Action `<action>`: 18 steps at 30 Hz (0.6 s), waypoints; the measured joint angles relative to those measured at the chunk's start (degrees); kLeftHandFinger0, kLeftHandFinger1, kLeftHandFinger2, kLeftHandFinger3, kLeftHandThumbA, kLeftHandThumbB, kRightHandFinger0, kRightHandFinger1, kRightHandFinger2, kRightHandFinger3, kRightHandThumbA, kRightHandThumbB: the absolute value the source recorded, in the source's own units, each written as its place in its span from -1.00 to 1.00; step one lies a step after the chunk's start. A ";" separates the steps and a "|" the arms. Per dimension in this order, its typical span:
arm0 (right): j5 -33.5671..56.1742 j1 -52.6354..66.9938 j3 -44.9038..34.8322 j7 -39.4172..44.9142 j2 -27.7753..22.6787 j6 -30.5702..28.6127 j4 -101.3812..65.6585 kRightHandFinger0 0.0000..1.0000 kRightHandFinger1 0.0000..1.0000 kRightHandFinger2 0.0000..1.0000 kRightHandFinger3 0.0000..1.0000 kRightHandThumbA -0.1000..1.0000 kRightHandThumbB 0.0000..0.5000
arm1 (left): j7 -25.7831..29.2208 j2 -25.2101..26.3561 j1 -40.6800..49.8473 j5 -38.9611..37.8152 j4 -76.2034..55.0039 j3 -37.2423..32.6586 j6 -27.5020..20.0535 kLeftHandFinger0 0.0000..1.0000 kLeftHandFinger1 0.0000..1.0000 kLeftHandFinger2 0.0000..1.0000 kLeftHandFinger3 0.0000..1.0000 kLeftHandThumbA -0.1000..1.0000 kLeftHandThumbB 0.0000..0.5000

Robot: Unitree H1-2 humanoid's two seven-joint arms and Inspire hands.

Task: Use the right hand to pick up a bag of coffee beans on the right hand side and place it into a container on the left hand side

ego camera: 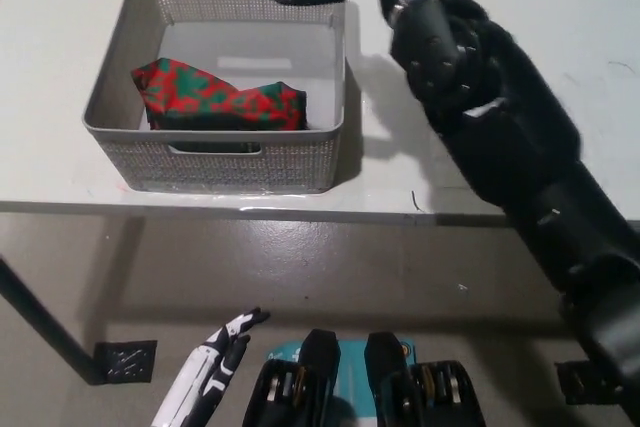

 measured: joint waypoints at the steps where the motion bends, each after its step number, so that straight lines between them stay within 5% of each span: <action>1: 0.11 0.94 -0.43 0.42 -0.91 0.23 -2.40 1.00 1.00 1.00 1.00 1.00 0.40 | 0.00 0.00 -0.01 0.00 0.00 0.00 0.06 1.00 1.00 1.00 1.00 1.00 -0.17; 9: 2.13 10.81 -5.76 2.21 -6.25 2.03 -18.79 1.00 1.00 1.00 1.00 1.00 0.32 | 0.00 0.00 -0.01 -0.01 0.04 0.02 0.55 1.00 1.00 1.00 1.00 1.00 0.04; 16: 5.21 26.14 -10.91 2.18 -6.88 2.27 -33.58 1.00 1.00 1.00 1.00 1.00 0.46 | 0.01 -0.01 -0.02 -0.05 0.49 0.03 0.60 1.00 1.00 1.00 1.00 1.00 -0.10; 18: 6.27 32.13 -12.05 2.15 -6.63 2.26 -37.86 1.00 1.00 1.00 1.00 1.00 0.29 | 0.01 -0.01 -0.02 -0.07 0.56 0.03 0.59 1.00 1.00 1.00 1.00 1.00 -0.07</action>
